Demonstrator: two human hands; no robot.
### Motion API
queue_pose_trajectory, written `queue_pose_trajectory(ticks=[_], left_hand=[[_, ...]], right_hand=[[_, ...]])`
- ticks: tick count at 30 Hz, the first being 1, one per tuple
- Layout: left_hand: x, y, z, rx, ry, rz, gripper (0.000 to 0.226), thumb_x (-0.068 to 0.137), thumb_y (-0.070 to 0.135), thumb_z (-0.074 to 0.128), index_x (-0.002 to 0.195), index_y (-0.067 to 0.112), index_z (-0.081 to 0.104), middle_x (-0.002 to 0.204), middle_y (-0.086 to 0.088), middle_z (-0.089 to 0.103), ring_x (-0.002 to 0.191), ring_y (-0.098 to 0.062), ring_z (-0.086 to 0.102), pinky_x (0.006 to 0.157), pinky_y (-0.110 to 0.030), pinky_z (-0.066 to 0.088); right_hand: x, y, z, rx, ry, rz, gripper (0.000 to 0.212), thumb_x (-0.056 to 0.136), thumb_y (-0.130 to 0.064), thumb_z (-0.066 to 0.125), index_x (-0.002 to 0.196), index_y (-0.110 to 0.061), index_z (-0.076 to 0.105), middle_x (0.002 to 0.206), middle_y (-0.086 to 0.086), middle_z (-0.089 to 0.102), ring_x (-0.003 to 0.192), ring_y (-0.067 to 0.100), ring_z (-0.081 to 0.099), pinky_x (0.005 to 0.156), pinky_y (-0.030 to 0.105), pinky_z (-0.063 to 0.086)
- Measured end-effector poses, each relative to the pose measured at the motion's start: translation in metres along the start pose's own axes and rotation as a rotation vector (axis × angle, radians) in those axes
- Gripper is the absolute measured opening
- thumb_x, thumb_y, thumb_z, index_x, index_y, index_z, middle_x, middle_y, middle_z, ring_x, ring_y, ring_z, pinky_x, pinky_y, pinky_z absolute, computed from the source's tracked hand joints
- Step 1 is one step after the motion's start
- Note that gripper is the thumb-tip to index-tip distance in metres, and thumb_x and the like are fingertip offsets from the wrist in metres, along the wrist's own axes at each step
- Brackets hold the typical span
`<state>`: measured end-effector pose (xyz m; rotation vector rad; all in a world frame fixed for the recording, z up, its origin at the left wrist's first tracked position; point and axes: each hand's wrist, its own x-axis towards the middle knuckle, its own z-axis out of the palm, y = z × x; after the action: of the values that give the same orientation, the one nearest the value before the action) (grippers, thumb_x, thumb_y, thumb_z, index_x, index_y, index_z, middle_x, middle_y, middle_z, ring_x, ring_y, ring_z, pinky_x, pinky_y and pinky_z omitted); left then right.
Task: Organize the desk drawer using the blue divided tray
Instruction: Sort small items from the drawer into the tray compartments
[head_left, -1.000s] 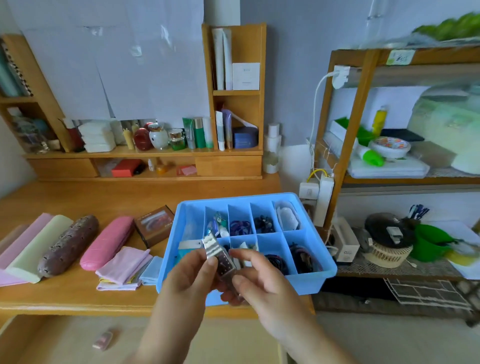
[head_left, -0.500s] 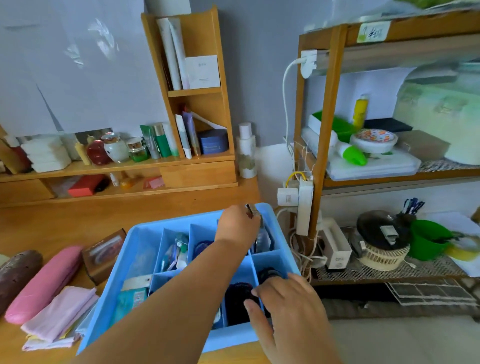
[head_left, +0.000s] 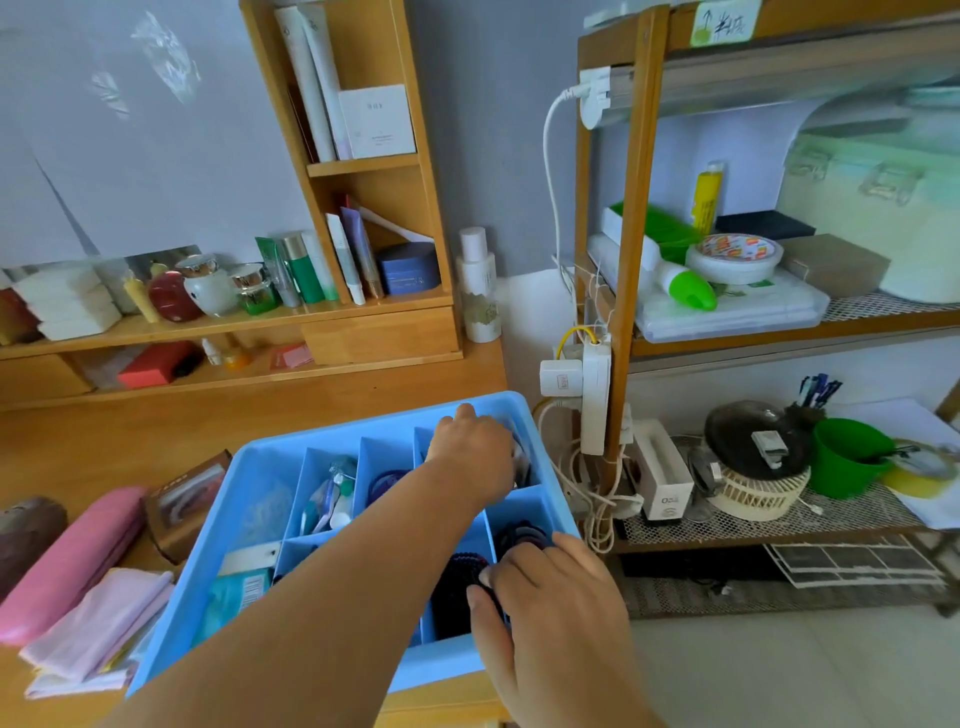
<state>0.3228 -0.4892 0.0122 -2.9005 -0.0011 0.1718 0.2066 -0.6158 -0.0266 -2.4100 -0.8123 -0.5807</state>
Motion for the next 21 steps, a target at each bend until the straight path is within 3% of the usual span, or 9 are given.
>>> queue_pose_trajectory(ticks=[3, 5, 7, 10, 13, 15, 18, 21], left_hand=[[-0.024, -0.012, -0.006, -0.217, 0.059, 0.096, 0.032, 0.094, 0.027, 0.043, 0.122, 0.024, 0.057, 0.123, 0.0, 0.056, 0.117, -0.026, 0.038, 0.094, -0.035, 0.032], [-0.054, -0.028, -0.01, -0.456, 0.2, 0.105, 0.04, 0.095, 0.023, 0.046, 0.135, 0.021, 0.049, 0.133, 0.0, 0.052, 0.126, -0.023, 0.035, 0.105, -0.034, 0.029], [-0.093, -0.049, -0.007, -0.616, 0.381, 0.1, 0.038, 0.095, 0.019, 0.05, 0.133, 0.019, 0.051, 0.129, 0.002, 0.057, 0.124, -0.016, 0.041, 0.103, -0.023, 0.031], [-0.167, -0.079, 0.01, -0.757, 0.578, 0.041, 0.023, 0.091, 0.019, 0.057, 0.112, 0.023, 0.066, 0.104, 0.019, 0.062, 0.103, 0.002, 0.051, 0.086, 0.002, 0.03], [-0.236, -0.101, 0.046, -0.755, 0.694, -0.018, 0.019, 0.087, 0.028, 0.053, 0.098, 0.026, 0.068, 0.099, 0.027, 0.06, 0.096, 0.008, 0.055, 0.087, -0.001, 0.035], [-0.272, -0.11, 0.07, -0.719, 0.707, -0.04, 0.024, 0.089, 0.037, 0.051, 0.101, 0.025, 0.068, 0.103, 0.019, 0.063, 0.099, 0.001, 0.058, 0.09, -0.01, 0.04], [-0.297, -0.12, 0.09, -0.636, 0.624, -0.02, 0.045, 0.094, 0.047, 0.04, 0.117, 0.017, 0.065, 0.121, 0.007, 0.061, 0.112, -0.008, 0.054, 0.098, -0.023, 0.04], [-0.296, -0.127, 0.094, -0.588, 0.622, -0.002, 0.037, 0.092, 0.033, 0.052, 0.12, 0.012, 0.063, 0.119, 0.003, 0.062, 0.112, -0.012, 0.053, 0.098, -0.024, 0.039]], right_hand=[[0.0, 0.0, -0.002, -0.036, 0.001, -0.011, 0.031, 0.087, -0.039, 0.047, 0.067, -0.027, 0.068, 0.063, -0.013, 0.059, 0.062, 0.007, 0.055, 0.088, 0.027, 0.041], [0.0, -0.002, -0.005, -0.046, -0.004, -0.001, 0.032, 0.089, -0.04, 0.044, 0.07, -0.027, 0.068, 0.067, -0.013, 0.059, 0.066, 0.007, 0.056, 0.089, 0.031, 0.044], [-0.002, -0.006, -0.007, -0.06, -0.002, 0.031, 0.033, 0.088, -0.045, 0.044, 0.079, -0.028, 0.07, 0.077, -0.014, 0.063, 0.08, 0.009, 0.06, 0.096, 0.043, 0.044], [-0.013, -0.02, -0.007, -0.047, 0.035, 0.026, 0.037, 0.081, -0.057, 0.05, 0.088, -0.028, 0.071, 0.095, -0.013, 0.064, 0.104, 0.013, 0.057, 0.105, 0.057, 0.027], [-0.026, -0.044, 0.003, -0.083, 0.024, -0.086, 0.041, 0.075, -0.061, 0.056, 0.092, -0.027, 0.071, 0.101, -0.01, 0.064, 0.108, 0.015, 0.054, 0.101, 0.057, 0.027], [-0.029, -0.057, 0.009, -0.108, -0.001, -0.14, 0.033, 0.074, -0.05, 0.067, 0.096, -0.025, 0.071, 0.093, -0.011, 0.064, 0.093, 0.014, 0.06, 0.096, 0.047, 0.036], [-0.024, -0.07, 0.014, -0.054, -0.018, -0.098, 0.029, 0.065, -0.018, 0.085, 0.091, -0.019, 0.073, 0.078, -0.007, 0.062, 0.071, 0.018, 0.061, 0.071, 0.034, 0.051], [-0.021, -0.079, 0.015, -0.04, -0.008, -0.039, 0.028, 0.061, -0.001, 0.084, 0.083, -0.014, 0.074, 0.072, -0.004, 0.063, 0.067, 0.022, 0.061, 0.064, 0.035, 0.052]])
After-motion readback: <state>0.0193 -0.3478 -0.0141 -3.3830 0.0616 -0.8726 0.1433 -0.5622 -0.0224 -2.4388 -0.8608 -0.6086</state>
